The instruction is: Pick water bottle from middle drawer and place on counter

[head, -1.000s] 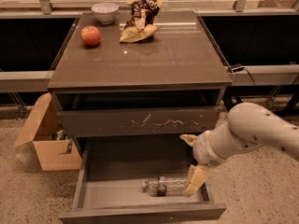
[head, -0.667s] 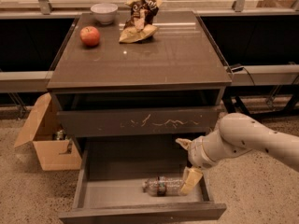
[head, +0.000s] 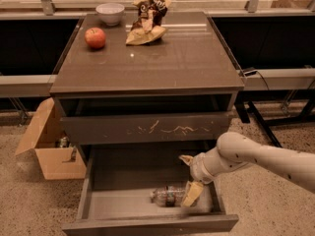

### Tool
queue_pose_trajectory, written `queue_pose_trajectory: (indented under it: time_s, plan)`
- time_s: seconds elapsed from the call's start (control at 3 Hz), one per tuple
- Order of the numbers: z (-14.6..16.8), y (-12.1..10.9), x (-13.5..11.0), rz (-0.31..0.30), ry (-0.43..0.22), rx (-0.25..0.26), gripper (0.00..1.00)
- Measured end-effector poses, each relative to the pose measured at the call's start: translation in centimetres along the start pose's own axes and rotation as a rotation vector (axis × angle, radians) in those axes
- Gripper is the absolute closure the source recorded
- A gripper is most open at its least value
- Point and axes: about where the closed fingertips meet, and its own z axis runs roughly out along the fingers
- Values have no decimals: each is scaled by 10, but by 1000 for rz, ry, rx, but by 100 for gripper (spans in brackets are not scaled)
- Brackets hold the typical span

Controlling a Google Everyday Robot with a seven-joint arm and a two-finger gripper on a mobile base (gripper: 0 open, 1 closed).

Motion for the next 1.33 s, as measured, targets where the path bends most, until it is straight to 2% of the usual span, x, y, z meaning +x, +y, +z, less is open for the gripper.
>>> queue_pose_trajectory:
  time_s: [0.67,1.0,1.33]
  plan:
    - [64,-13,29,25,10,-52,0]
    - [88,-19,41,42,14,-80,4]
    - [105,-22,54,66,9,-103,23]
